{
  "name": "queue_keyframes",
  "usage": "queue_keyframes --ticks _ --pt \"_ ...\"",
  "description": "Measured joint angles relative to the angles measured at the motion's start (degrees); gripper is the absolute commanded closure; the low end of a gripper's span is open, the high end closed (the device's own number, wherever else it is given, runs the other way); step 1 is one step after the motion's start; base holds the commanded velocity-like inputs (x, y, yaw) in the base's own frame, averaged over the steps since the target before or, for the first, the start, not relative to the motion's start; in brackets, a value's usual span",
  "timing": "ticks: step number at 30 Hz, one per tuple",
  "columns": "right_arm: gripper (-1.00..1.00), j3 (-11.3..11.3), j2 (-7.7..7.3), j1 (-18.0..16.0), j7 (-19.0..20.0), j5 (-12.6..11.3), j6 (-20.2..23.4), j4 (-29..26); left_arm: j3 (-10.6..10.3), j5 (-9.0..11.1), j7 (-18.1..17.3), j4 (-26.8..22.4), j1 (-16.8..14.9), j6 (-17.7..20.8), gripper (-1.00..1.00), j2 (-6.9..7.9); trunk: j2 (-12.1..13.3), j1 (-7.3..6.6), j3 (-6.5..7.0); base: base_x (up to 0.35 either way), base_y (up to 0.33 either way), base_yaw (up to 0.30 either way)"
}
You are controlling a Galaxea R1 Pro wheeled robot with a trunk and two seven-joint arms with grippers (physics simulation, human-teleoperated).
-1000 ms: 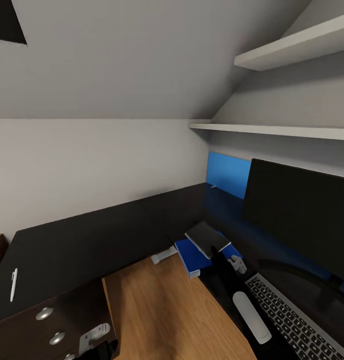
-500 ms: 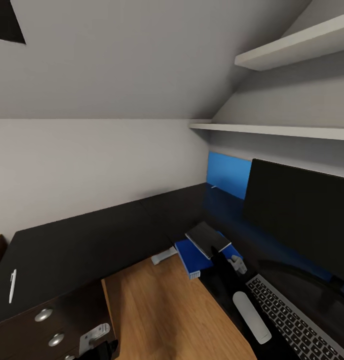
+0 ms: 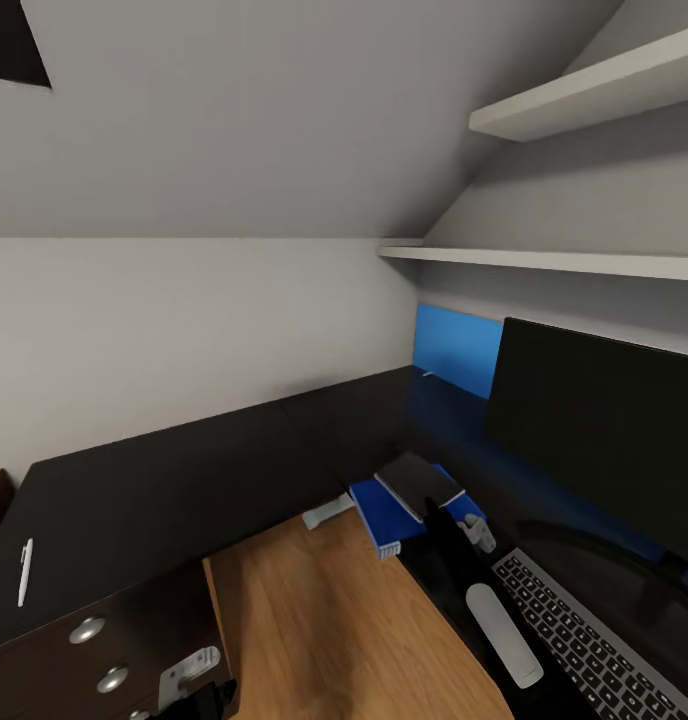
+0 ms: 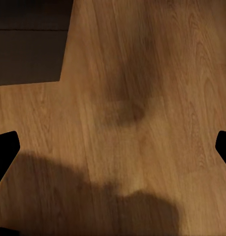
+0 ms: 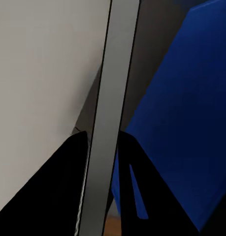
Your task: In the bedroom, organize the workspace by keeping the computer under the desk, ensuring the monitor is on the desk, placing the keyboard on the desk next to the monitor, placing the mouse on the desk next to the keyboard, moving the folder from the swivel chair onto the desk next to the mouse, stacking the notebook on top of the folder with the pen on top of the notebook, and positioning the swivel chair next to the desk.
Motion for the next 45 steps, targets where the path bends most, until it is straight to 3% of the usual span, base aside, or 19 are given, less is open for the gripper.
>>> queue_keyframes --ticks 11,12,45 --pt "1.0 -0.2 0.0 0.0 0.0 0.0 0.0 2.3 0.0 0.0 0.0 0.0 0.0 0.0 -1.0 0.0 0.0 0.0 0.0 0.0 0.0 0.0" --pt "-1.0 -0.2 0.02 0.0 0.0 0.0 0.0 2.3 0.0 0.0 0.0 0.0 0.0 0.0 -1.0 0.0 0.0 0.0 0.0 0.0 0.0 0.0" --pt "-1.0 -0.1 -0.01 0.0 0.2 0.1 -0.3 2.0 -0.1 -0.1 0.0 0.0 0.0 -0.1 -1.0 0.0 0.0 0.0 0.0 -0.035 0.0 0.0"
